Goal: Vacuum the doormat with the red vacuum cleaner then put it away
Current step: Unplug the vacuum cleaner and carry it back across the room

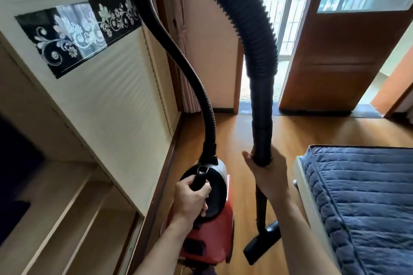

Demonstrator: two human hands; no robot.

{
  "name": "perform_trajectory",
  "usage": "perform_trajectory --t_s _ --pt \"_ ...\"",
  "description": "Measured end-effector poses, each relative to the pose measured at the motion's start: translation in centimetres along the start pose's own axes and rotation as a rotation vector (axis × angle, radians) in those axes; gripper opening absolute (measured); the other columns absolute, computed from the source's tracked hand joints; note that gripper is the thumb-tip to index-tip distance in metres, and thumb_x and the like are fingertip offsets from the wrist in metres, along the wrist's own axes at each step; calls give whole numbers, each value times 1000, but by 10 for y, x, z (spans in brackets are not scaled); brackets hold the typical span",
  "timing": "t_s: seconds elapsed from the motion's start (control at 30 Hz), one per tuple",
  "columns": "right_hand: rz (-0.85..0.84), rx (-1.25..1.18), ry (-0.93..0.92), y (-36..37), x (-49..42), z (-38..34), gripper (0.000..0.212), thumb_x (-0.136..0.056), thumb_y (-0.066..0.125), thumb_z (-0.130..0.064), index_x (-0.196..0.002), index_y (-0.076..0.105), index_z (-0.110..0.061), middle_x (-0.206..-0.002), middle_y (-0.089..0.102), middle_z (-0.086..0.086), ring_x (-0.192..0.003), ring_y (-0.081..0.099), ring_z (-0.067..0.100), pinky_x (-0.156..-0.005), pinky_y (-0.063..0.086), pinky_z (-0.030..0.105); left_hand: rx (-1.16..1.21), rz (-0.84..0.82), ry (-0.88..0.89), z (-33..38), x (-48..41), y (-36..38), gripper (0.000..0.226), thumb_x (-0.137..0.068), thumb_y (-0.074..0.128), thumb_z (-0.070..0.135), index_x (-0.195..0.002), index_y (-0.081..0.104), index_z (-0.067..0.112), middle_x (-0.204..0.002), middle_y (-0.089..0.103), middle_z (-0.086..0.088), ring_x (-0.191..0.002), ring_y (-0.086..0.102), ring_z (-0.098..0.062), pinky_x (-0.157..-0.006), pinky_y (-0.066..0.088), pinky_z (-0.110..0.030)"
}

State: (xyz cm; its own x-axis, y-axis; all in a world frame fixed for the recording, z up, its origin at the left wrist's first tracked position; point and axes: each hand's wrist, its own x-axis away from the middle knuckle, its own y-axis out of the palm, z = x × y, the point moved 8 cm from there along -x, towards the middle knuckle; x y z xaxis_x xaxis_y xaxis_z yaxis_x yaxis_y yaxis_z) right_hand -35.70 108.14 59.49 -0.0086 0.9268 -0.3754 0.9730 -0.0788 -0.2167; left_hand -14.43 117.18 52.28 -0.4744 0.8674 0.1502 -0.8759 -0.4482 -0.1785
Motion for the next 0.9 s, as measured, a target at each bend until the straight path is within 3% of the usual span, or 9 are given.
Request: perform_trajectory --t_s 0.17,0.4,0.5,0.6,0.77,0.9 --pt "64 9 60 11 -73 50 37 -83 82 -9 -73 52 -27 -64 55 2 -57 47 9 -57 41 17 14 -52 -13 4 -80 43 15 -88 67 2 -78 63 -9 -52 55 -9 -35 47 -23 -35 37 -24" --pt "118 62 93 45 -218 118 29 -82 83 -11 -75 55 -14 -64 57 5 -59 52 25 -60 46 34 24 -111 -28 20 -234 103 15 -88 68 2 -76 63 -5 -52 56 -9 -37 49 -23 -35 38 -25" --pt "120 57 87 56 -281 138 31 -82 84 -9 -74 54 -14 -61 58 -6 -55 49 8 -58 43 25 10 -144 -27 37 -295 127 15 -88 68 4 -76 62 -3 -51 57 -10 -38 51 -24 -35 39 -27" --pt "100 59 75 70 -338 152 33 -81 85 -10 -74 54 -17 -64 60 -15 -56 52 7 -59 42 19 -17 -150 -24 54 -350 145 16 -89 68 7 -78 62 -3 -52 57 -11 -39 52 -24 -36 40 -27" --pt "93 29 70 89 -414 179 31 -81 85 -10 -74 54 -8 -61 56 -6 -57 51 13 -61 45 34 -19 -143 -17 73 -431 169 16 -89 67 6 -78 63 -4 -52 56 -11 -39 51 -24 -36 40 -26" --pt "72 0 89 103 -472 208 35 -82 85 -16 -73 53 -2 -60 53 -4 -54 46 8 -56 42 19 -20 -125 -22 80 -496 199 13 -88 67 5 -77 65 -3 -51 56 -10 -39 51 -24 -37 40 -26"
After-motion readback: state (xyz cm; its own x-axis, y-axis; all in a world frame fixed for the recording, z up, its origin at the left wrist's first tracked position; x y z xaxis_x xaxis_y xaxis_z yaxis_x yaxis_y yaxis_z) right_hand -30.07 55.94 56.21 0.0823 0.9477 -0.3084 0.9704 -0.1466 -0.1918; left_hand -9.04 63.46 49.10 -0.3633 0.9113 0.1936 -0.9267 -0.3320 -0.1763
